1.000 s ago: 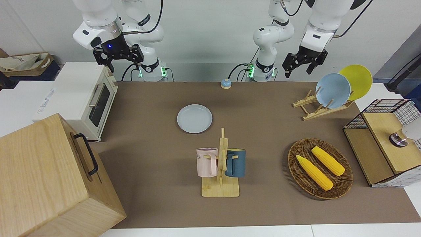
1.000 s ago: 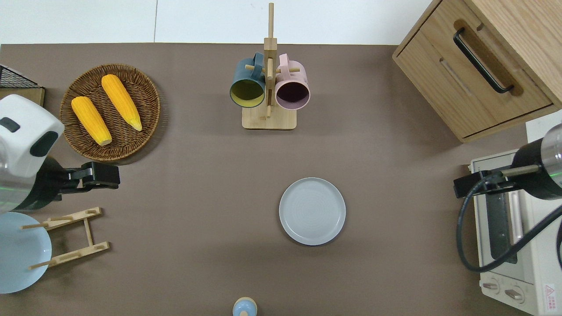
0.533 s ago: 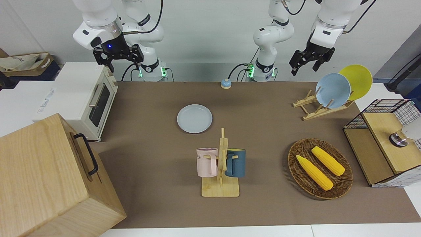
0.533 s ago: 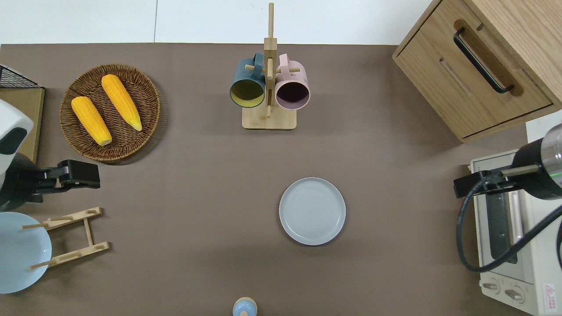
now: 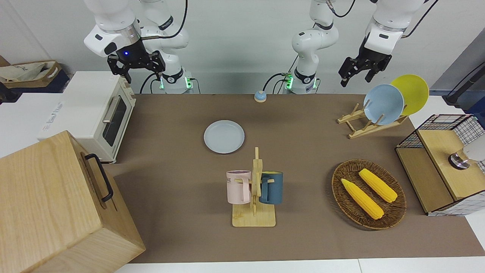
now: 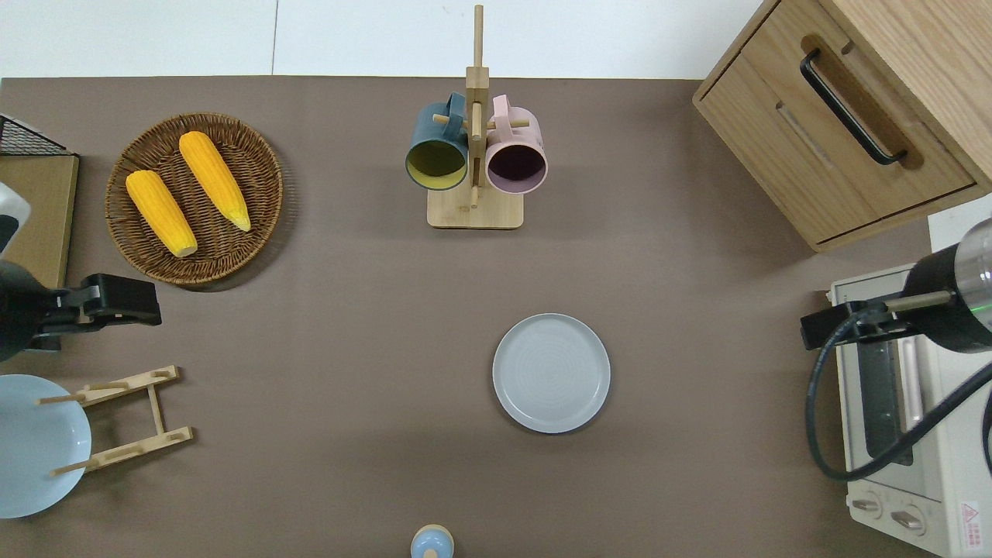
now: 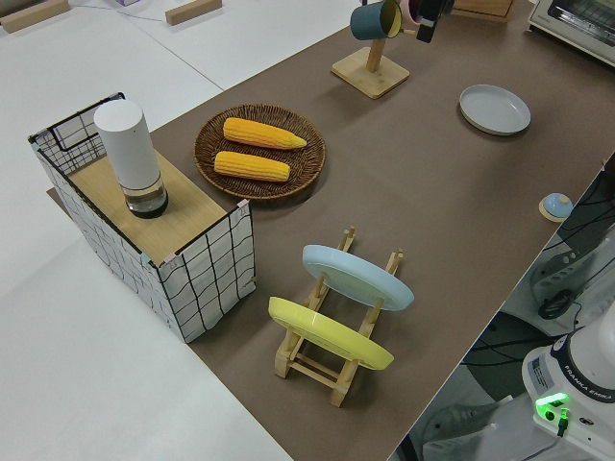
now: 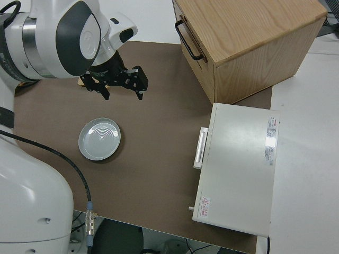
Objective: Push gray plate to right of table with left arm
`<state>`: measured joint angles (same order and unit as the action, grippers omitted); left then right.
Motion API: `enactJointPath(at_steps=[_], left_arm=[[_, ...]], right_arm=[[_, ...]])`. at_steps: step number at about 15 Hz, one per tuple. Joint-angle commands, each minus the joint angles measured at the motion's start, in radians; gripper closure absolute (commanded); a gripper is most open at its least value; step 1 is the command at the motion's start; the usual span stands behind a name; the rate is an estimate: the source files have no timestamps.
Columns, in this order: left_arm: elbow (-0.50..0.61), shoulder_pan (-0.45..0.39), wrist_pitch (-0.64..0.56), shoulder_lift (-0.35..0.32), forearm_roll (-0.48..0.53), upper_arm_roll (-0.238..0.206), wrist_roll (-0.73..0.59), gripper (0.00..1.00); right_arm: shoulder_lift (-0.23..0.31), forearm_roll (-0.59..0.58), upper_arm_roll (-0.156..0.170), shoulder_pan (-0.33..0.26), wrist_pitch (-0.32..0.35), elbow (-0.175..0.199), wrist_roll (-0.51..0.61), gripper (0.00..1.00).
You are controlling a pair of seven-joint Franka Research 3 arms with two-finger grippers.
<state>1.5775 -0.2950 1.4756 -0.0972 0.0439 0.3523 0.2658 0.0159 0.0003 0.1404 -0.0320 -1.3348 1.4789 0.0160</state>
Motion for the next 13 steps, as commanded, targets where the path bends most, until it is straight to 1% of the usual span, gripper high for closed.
enactJointPath(at_steps=[1, 2, 3, 4, 5, 13], left_arm=[[-0.034, 0.208, -0.024, 0.028, 0.001, -0.218, -0.020, 0.00], [-0.034, 0.259, -0.024, 0.030, -0.002, -0.252, -0.023, 0.00], [-0.036, 0.287, -0.024, 0.028, -0.004, -0.275, -0.025, 0.00], [-0.034, 0.296, -0.024, 0.028, -0.002, -0.291, -0.025, 0.00], [-0.034, 0.304, -0.024, 0.028, -0.004, -0.297, -0.028, 0.00], [-0.033, 0.307, -0.017, 0.037, -0.006, -0.295, -0.028, 0.00]], right_arm=[[0.002, 0.004, 0.016, -0.019, 0.016, -0.009, 0.012, 0.017], [0.002, 0.004, 0.016, -0.019, 0.016, -0.009, 0.013, 0.017], [0.002, 0.004, 0.016, -0.019, 0.016, -0.009, 0.013, 0.017], [0.002, 0.004, 0.016, -0.019, 0.016, -0.009, 0.012, 0.017], [0.002, 0.004, 0.016, -0.019, 0.016, -0.009, 0.012, 0.017], [0.002, 0.004, 0.016, -0.019, 0.016, -0.009, 0.012, 0.017]])
